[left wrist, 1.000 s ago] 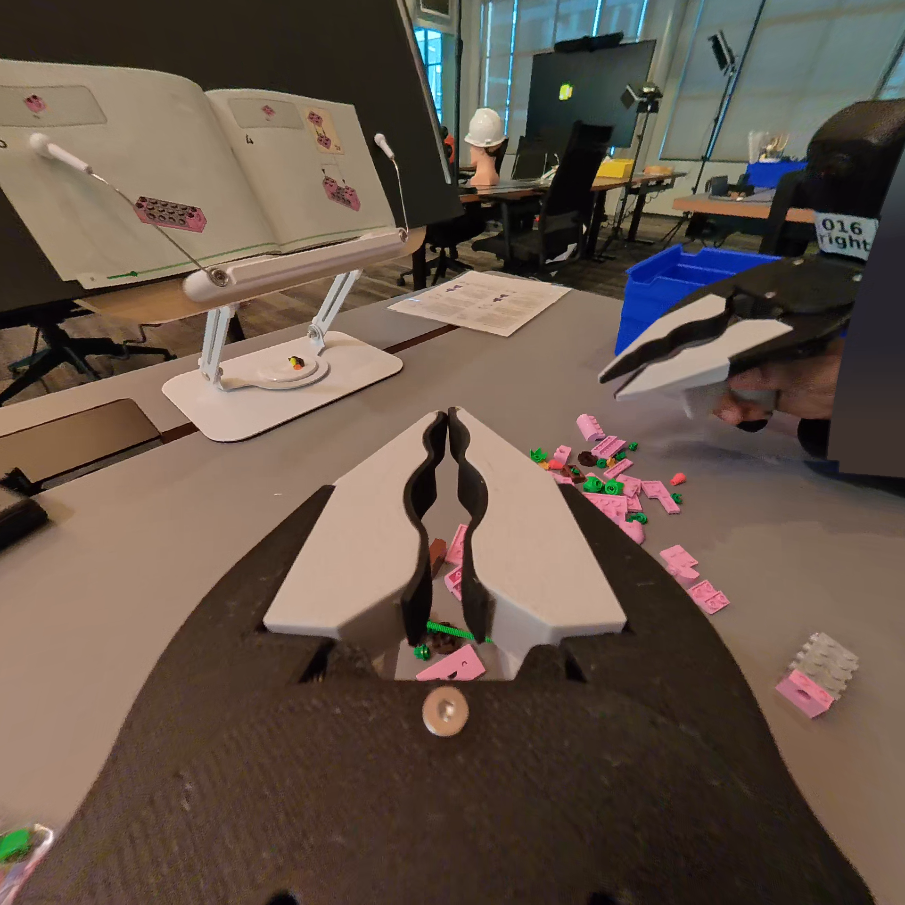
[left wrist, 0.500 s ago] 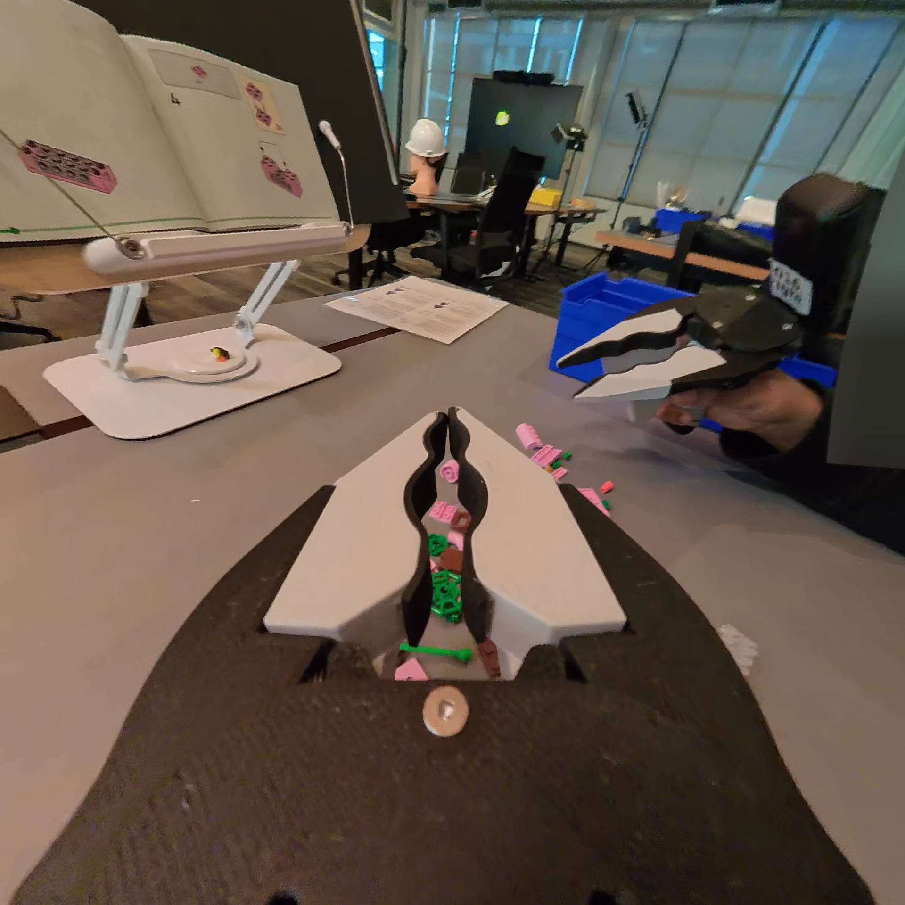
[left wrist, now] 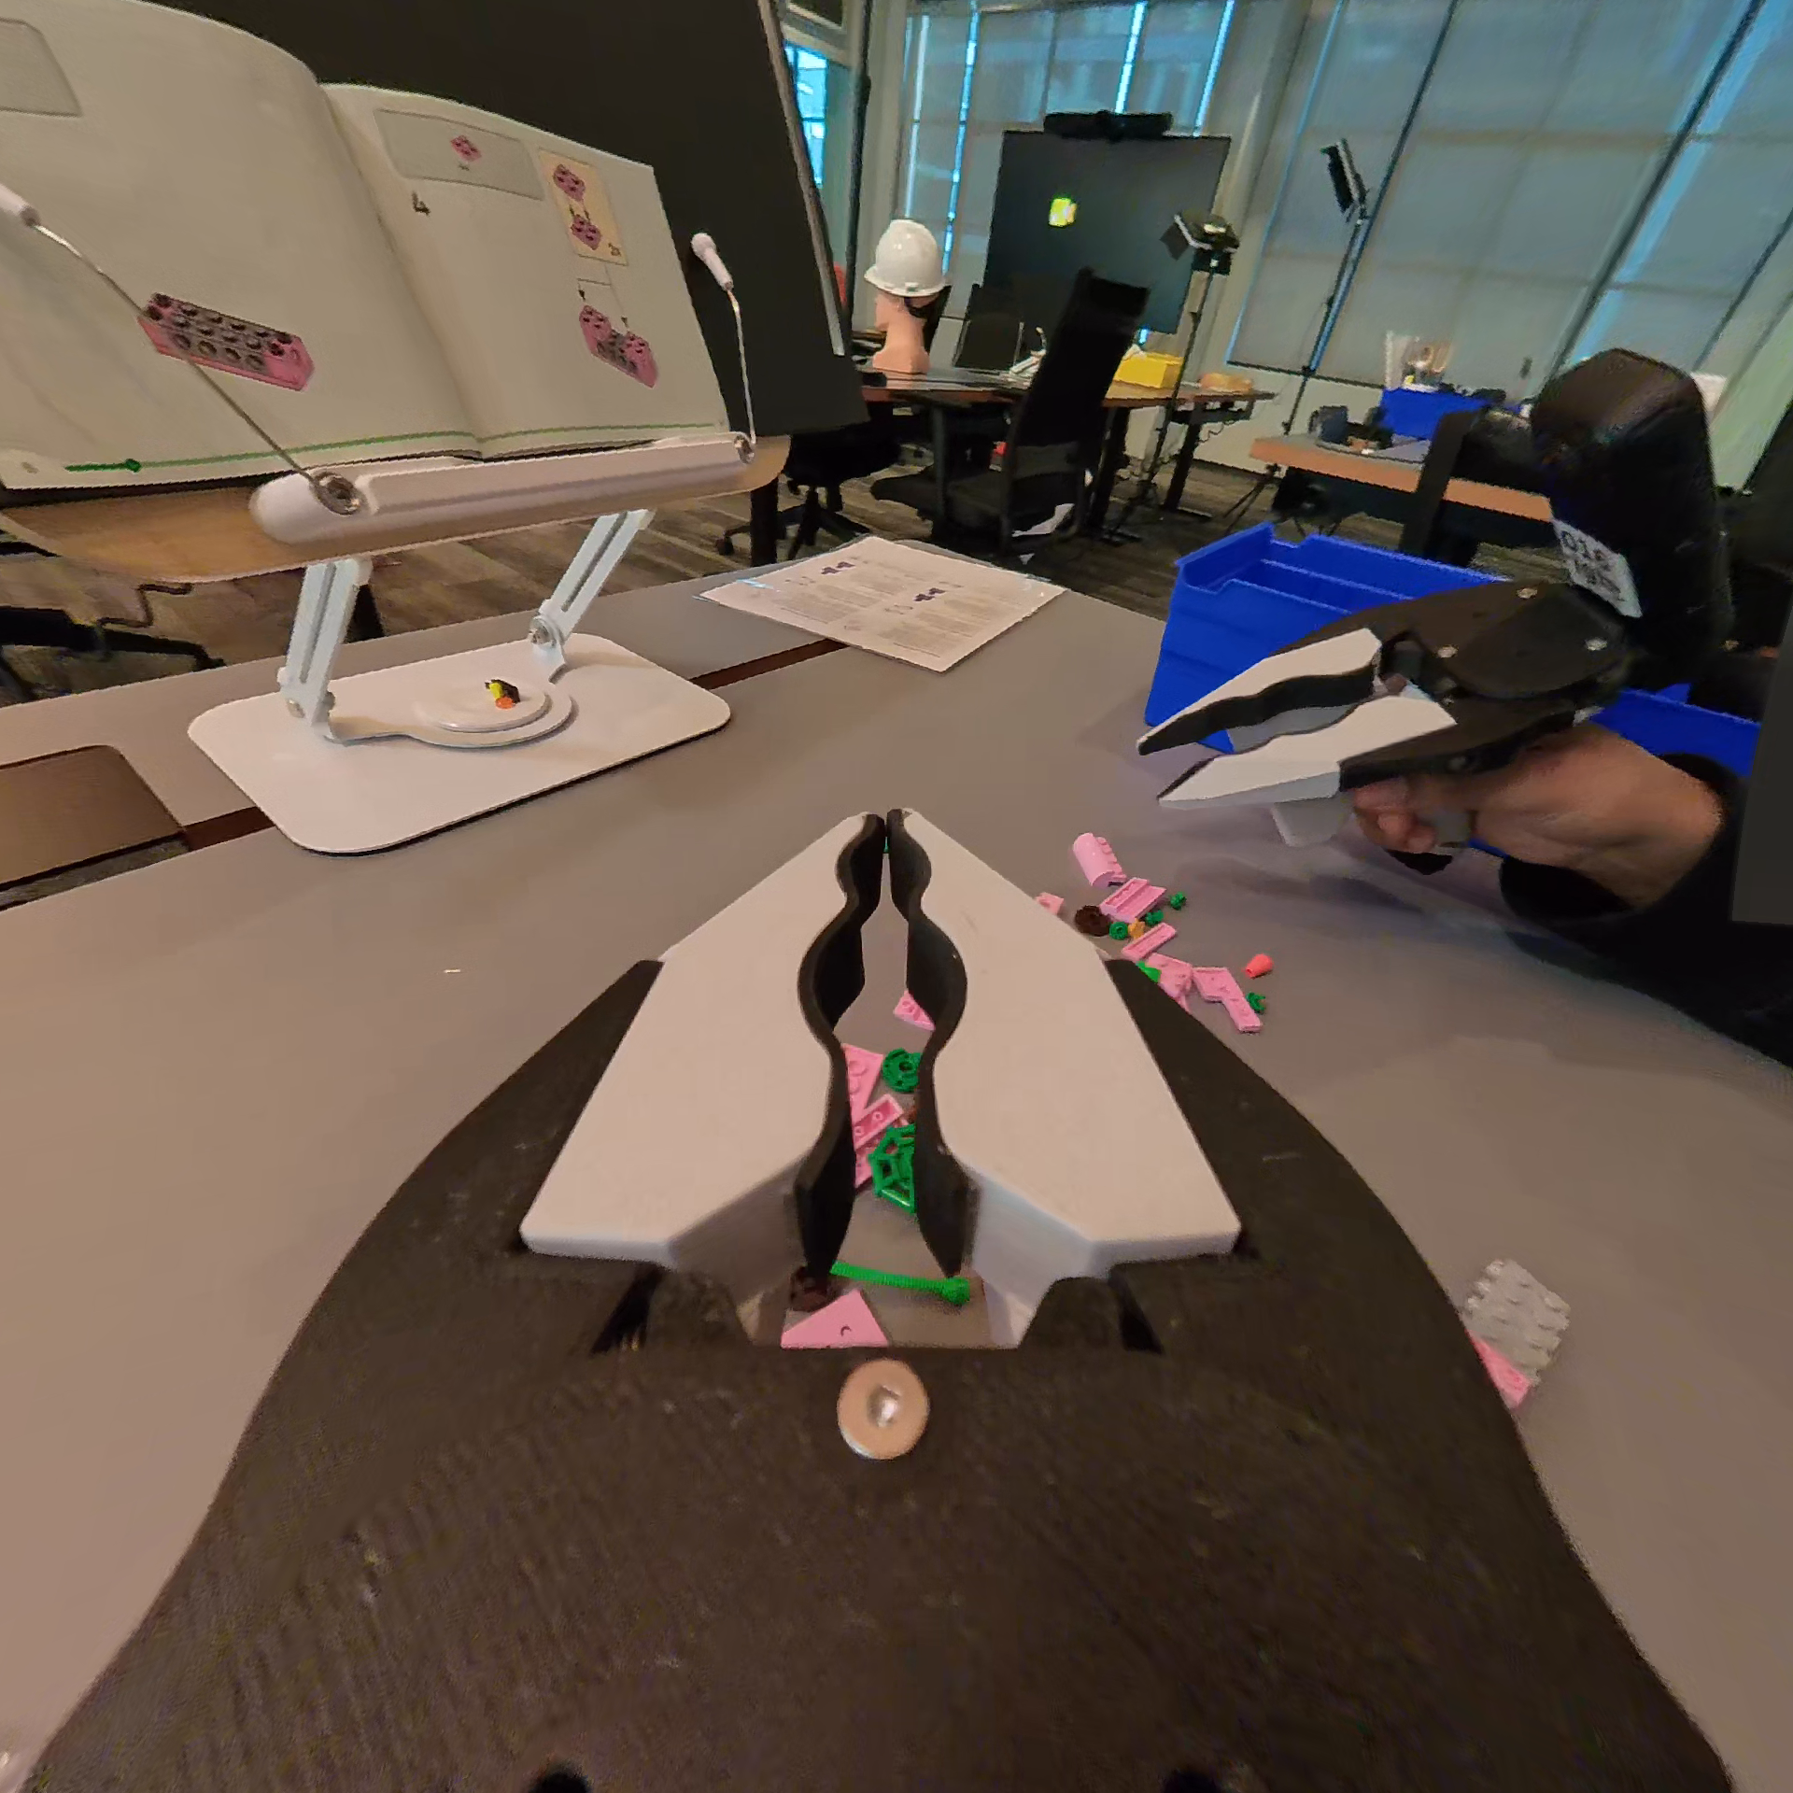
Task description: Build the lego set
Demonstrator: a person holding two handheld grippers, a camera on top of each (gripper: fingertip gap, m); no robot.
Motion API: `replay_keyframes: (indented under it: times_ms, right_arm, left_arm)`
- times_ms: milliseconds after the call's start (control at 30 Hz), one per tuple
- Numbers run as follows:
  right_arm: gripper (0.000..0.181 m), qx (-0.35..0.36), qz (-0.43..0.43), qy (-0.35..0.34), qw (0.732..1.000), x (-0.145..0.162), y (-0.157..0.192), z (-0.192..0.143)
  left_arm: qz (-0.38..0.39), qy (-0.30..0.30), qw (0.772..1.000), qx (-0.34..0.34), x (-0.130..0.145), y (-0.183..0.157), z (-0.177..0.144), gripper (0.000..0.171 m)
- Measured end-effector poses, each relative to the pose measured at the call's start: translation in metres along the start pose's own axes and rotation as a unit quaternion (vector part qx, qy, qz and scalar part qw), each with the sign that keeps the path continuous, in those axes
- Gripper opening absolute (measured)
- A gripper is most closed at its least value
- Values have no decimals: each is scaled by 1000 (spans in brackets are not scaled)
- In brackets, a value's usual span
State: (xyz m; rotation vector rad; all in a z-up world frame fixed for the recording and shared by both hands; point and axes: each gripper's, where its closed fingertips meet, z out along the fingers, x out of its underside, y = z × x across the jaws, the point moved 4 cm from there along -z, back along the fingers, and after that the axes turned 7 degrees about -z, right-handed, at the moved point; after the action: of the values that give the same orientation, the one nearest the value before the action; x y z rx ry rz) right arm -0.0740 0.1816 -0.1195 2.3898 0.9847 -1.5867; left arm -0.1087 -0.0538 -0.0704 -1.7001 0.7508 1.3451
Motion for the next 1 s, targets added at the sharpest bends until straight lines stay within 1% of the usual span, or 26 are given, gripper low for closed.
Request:
replay_keyframes:
  times_ms: [133,233,367,467,600,767,867,933,1000]
  right_arm:
    - [31,-1,-9,-7,1000,-1,4,2]
    - [30,-14,-12,-15,1000,-3,11,4]
    - [30,-29,-23,-22,999,-4,22,8]
    - [32,-42,-36,-13,998,-1,31,12]
    - [31,-27,-58,-11,998,-1,30,11]
    - [31,-38,-35,-18,998,-1,30,11]
    - [32,-42,-35,-4,999,5,29,17]
    - [34,-60,-29,17,998,12,25,23]
    - [36,-83,3,21,996,12,19,28]
  left_arm:
    - [2,6,999,-52,1,14,-3,0]
    - [3,13,998,-67,2,17,-3,0]
    - [5,19,997,-71,4,18,-3,0]
    - [0,17,997,-72,4,19,-3,0]
    - [-5,15,997,-69,3,19,-4,0]
    - [-2,18,998,-67,5,18,-2,0]
    - [-1,22,997,-68,7,18,-1,0]
    - [-2,24,998,-66,8,18,0,0]
    - [-6,28,998,-63,11,18,2,0]
